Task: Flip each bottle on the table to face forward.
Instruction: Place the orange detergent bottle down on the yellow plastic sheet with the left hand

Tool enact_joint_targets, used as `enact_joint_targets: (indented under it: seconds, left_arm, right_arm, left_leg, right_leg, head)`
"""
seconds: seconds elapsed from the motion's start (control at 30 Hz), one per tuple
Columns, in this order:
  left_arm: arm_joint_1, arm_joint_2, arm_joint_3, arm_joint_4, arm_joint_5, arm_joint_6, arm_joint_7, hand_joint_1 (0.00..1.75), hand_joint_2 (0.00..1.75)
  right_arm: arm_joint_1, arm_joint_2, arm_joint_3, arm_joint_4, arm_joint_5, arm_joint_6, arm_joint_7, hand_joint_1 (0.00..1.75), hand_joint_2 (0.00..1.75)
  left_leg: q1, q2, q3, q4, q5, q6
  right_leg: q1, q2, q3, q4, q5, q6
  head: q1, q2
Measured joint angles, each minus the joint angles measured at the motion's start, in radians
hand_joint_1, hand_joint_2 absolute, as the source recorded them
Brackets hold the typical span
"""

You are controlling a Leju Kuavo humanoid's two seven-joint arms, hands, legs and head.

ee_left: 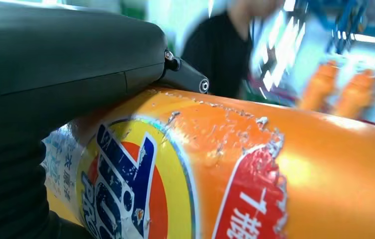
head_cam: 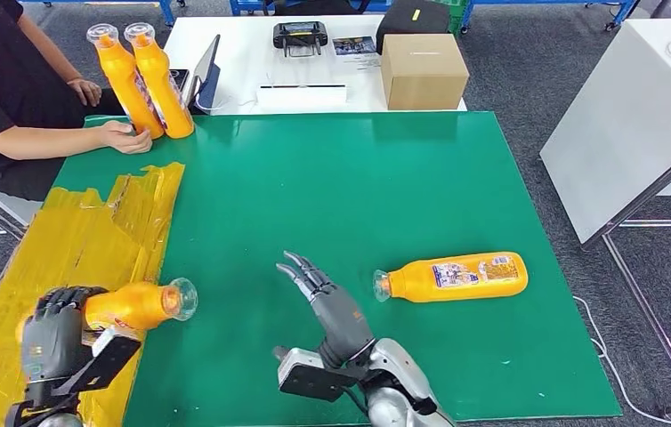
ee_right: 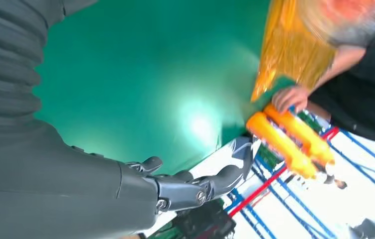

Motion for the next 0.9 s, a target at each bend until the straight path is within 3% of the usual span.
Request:
enact_joint_targets:
  seconds: [0.07, 0.17, 0.43, 0.63, 0.9]
  left_arm:
    - [-0.010, 0.013, 0.002, 0.040, -0.176, 0.099, 0.076, 1.75, 1.75]
    - [-0.035, 0.034, -0.003, 0.138, -0.351, 0.171, 0.178, 1.75, 1.75]
    - [-0.134, 0.096, -0.066, 0.385, -0.522, 0.148, 0.280, 1.75, 1.75]
    - [-0.221, 0.137, -0.128, 0.507, -0.496, 0.074, 0.250, 1.75, 1.75]
    - [-0.311, 0.238, -0.203, 0.599, -0.288, -0.140, 0.068, 1.75, 1.75]
  right_arm:
    - [0.001, -0.016, -0.014, -0.022, -0.014, 0.011, -0.009, 0.00, 1.75]
    - [-0.003, -0.030, -0.025, -0.041, -0.026, 0.022, -0.019, 0.00, 1.75]
    - [-0.031, -0.049, -0.030, -0.049, -0.051, 0.034, -0.023, 0.00, 1.75]
    - [-0.053, -0.051, -0.030, -0.049, -0.058, 0.043, -0.025, 0.00, 1.75]
    - [-0.092, -0.050, -0.028, -0.041, -0.080, 0.063, -0.035, 0.00, 1.75]
  left_leg:
    - [0.000, 0.000, 0.000, 0.000, 0.000, 0.000]
    - [0.000, 0.000, 0.000, 0.000, 0.000, 0.000]
    - [0.000, -0.008, 0.003, 0.000, 0.000, 0.000]
    - [0.000, -0.018, 0.016, -0.002, -0.001, 0.000]
    - [-0.001, -0.028, 0.037, -0.004, -0.006, -0.004]
  right_leg:
    - [0.000, 0.000, 0.000, 0.000, 0.000, 0.000]
    - [0.000, 0.000, 0.000, 0.000, 0.000, 0.000]
    - [0.000, -0.007, 0.005, 0.000, -0.001, 0.000]
    - [0.000, -0.017, 0.013, 0.000, -0.007, -0.002]
    - [-0.002, -0.024, 0.037, 0.000, -0.014, -0.005]
  head:
    - [0.000, 0.000]
    - [0.000, 0.000]
    - [0.000, 0.000]
    - [0.000, 0.000]
    - [-0.001, 0.000]
